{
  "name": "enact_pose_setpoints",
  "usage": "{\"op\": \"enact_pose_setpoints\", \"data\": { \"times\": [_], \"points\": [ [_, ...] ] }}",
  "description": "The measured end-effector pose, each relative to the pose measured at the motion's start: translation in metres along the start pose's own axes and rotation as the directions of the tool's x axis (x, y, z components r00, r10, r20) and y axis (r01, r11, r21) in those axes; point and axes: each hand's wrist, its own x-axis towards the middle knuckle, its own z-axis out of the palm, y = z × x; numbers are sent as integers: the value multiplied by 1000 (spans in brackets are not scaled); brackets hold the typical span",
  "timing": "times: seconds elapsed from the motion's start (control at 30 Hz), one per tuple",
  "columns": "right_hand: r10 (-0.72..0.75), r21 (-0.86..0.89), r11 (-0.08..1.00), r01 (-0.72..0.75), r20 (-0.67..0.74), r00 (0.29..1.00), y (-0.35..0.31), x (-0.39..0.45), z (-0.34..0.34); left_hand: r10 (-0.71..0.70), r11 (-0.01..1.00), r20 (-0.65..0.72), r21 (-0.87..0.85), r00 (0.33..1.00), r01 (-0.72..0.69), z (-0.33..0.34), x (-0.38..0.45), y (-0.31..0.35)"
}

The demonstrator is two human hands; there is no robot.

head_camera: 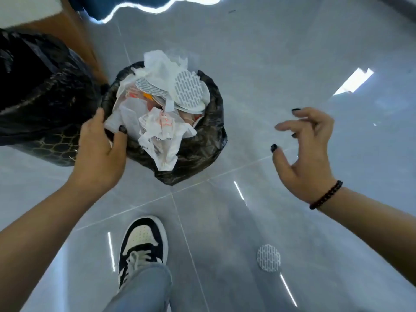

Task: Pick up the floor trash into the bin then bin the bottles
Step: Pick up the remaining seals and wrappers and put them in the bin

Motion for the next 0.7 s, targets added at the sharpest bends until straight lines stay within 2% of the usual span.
{"op": "enact_pose_setpoints", "data": {
  "times": [0.07,0.13,0.2,0.23,0.3,0.33,0.6,0.63,0.7],
  "points": [
    [-66,-16,997,72,241,968,12,-45,2,-28,999,-23,-33,999,27,3,-1,-2],
    [-102,-47,988,148,521,847,23,-91,7,-29,997,-52,-70,998,26,6,-3,0],
    [-62,-101,967,233,795,604,33,-129,10,-7,995,-74,-95,997,0,12,-3,6],
    [-14,-124,961,246,870,493,37,-143,13,0,995,-85,-104,996,-9,11,-4,8],
    [116,-183,961,207,948,297,46,-163,13,35,993,-93,-110,995,-45,15,-5,14],
    [153,-203,961,188,956,249,48,-167,14,53,991,-96,-114,994,-64,16,-7,16],
    [233,-269,957,111,936,262,61,-172,23,-7,998,-70,-57,998,4,21,-16,22],
    [256,-284,956,72,930,264,59,-169,23,-15,999,-56,-45,998,13,23,-18,22],
    [279,-276,959,-57,903,325,52,-158,30,-21,999,-47,-43,999,19,21,-19,21]
  ]
}}
